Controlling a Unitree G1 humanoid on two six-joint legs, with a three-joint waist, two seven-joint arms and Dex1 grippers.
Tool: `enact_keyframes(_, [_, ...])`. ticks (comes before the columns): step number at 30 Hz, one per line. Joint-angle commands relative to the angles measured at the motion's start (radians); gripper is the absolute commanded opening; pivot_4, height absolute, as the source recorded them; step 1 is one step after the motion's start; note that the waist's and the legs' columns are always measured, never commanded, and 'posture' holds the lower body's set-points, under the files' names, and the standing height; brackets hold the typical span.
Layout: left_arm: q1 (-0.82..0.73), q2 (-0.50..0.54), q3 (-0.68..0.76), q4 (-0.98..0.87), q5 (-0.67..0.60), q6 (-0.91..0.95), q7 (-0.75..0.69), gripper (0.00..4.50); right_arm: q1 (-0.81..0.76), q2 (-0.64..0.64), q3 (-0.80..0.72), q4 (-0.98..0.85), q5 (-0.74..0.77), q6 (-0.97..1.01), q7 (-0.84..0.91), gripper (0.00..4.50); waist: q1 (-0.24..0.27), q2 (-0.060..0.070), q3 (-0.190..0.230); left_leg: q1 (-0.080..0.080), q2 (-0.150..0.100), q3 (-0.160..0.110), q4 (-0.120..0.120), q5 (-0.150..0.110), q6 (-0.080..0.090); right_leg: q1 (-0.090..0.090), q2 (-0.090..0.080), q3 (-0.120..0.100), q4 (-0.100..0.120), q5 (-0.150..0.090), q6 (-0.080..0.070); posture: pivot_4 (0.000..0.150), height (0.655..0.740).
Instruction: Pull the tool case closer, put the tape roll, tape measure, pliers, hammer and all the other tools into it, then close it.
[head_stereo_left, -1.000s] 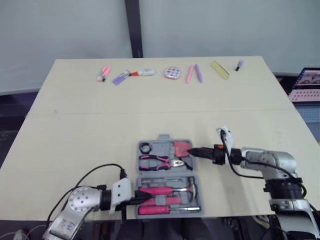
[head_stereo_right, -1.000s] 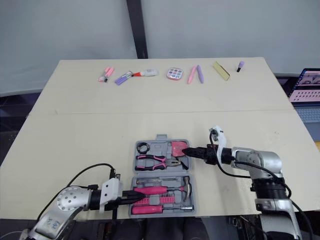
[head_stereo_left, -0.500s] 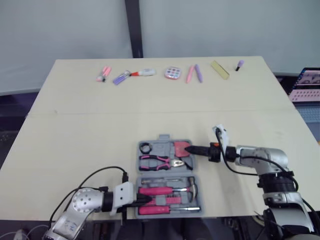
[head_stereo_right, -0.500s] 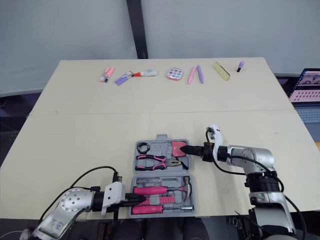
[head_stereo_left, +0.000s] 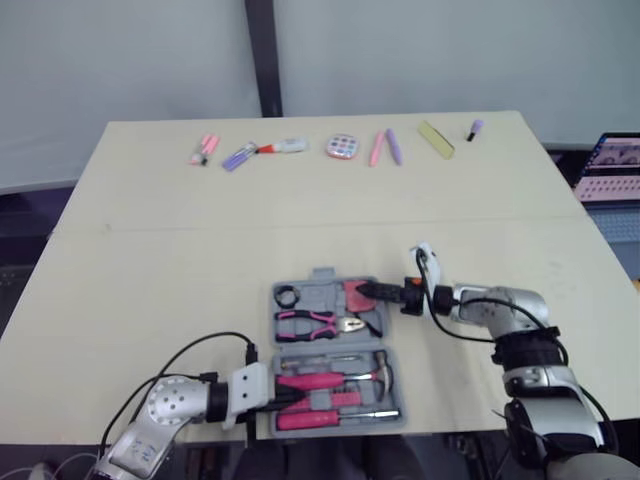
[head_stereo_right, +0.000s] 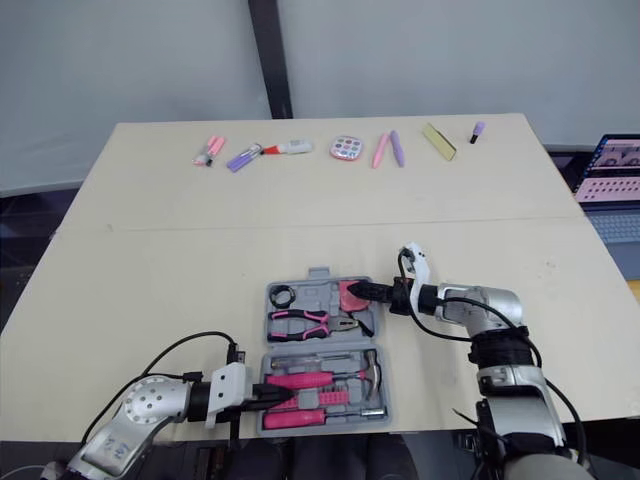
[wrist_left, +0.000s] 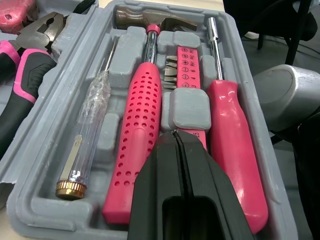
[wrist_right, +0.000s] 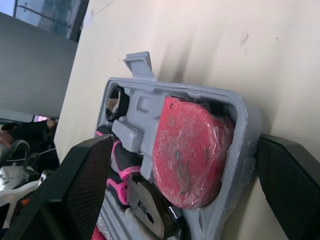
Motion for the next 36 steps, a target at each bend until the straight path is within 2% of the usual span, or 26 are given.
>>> enact_keyframes(1, [0.024, 0.01, -0.029, 0.079, 0.075, 0.014, 0.025, 0.0, -0.014, -0.001, -0.017, -0.072, 0.058, 0.038, 0.054, 4.46, -0.003, 0.001, 0.0, 0.0, 0.0, 0.0, 0.0, 0.0, 0.0, 0.0, 0.0, 0.0, 0.0, 0.0, 0.0, 0.15, 0.74])
enact_keyframes(10, [0.024, 0.018, -0.019, 0.102, 0.084, -0.006, 0.062, 0.0, 0.07, -0.073, 0.009, -0.321, 0.098, 0.102, 0.073, 4.46, -0.001, 0.004, -0.001, 0.0, 0.0, 0.0, 0.0, 0.0, 0.0, 0.0, 0.0, 0.0, -0.001, 0.0, 0.0, 0.15, 0.74])
enact_keyframes(20, [0.09, 0.028, 0.064, -0.064, 0.033, 0.091, 0.143, 0.0, 0.198, -0.229, -0.006, -0.705, 0.232, 0.199, 0.091, 4.46, -0.004, 0.004, -0.001, 0.0, 0.0, 0.0, -0.001, 0.0, 0.0, 0.0, 0.0, 0.0, -0.002, 0.0, 0.0, 0.15, 0.74])
enact_keyframes(23, [0.195, 0.051, 0.179, -0.267, -0.066, 0.22, 0.173, 0.0, 0.247, -0.285, -0.039, -0.818, 0.298, 0.238, 0.083, 4.46, -0.004, 0.001, 0.0, -0.001, 0.001, 0.0, -0.002, 0.0, 0.0, -0.001, 0.001, 0.0, -0.002, 0.0, 0.0, 0.15, 0.74])
enact_keyframes(26, [0.435, 0.125, 0.399, -0.521, -0.258, 0.402, 0.121, 0.0, 0.348, -0.399, -0.075, -0.944, 0.342, 0.246, 0.109, 4.46, -0.002, -0.003, 0.003, -0.003, 0.002, 0.0, -0.003, -0.001, 0.001, -0.002, 0.001, 0.0, -0.002, -0.001, -0.001, 0.15, 0.74])
enact_keyframes(28, [0.641, 0.144, 0.62, -0.582, -0.377, 0.462, 0.024, 0.0, 0.467, -0.511, -0.14, -1.03, 0.381, 0.248, 0.168, 4.46, 0.002, -0.006, 0.005, -0.003, 0.0, 0.0, -0.002, -0.002, 0.002, -0.001, 0.0, 0.0, -0.005, 0.0, 0.0, 0.15, 0.74])
enact_keyframes(30, [0.754, 0.145, 0.789, -0.557, -0.433, 0.472, -0.054, 0.0, 0.613, -0.611, -0.204, -1.105, 0.385, 0.199, 0.248, 4.46, 0.015, -0.008, 0.006, -0.004, 0.001, 0.0, -0.001, -0.004, 0.004, 0.001, 0.0, -0.001, -0.011, 0.0, 0.0, 0.15, 0.74])
enact_keyframes(32, [0.716, 0.139, 0.863, -0.481, -0.447, 0.423, -0.067, 0.0, 0.772, -0.663, -0.246, -1.148, 0.324, 0.087, 0.313, 4.46, 0.038, -0.006, 0.006, -0.002, 0.0, 0.001, -0.001, -0.008, 0.01, 0.004, 0.0, -0.001, -0.014, 0.0, 0.0, 0.15, 0.74])
enact_keyframes(34, [0.619, 0.137, 0.873, -0.425, -0.463, 0.413, -0.054, 0.0, 0.872, -0.667, -0.248, -1.139, 0.226, -0.057, 0.335, 4.46, 0.054, -0.006, 0.006, -0.001, 0.0, 0.0, 0.001, -0.008, 0.01, 0.004, 0.001, -0.002, -0.014, 0.001, -0.002, 0.15, 0.74])
enact_keyframes(36, [0.534, 0.145, 0.839, -0.395, -0.44, 0.42, -0.036, 0.0, 0.918, -0.627, -0.217, -1.092, 0.116, -0.221, 0.314, 4.46, 0.052, -0.009, 0.005, -0.001, 0.0, -0.001, 0.001, -0.008, 0.009, 0.005, 0.001, -0.003, -0.016, -0.003, -0.017, 0.15, 0.74])
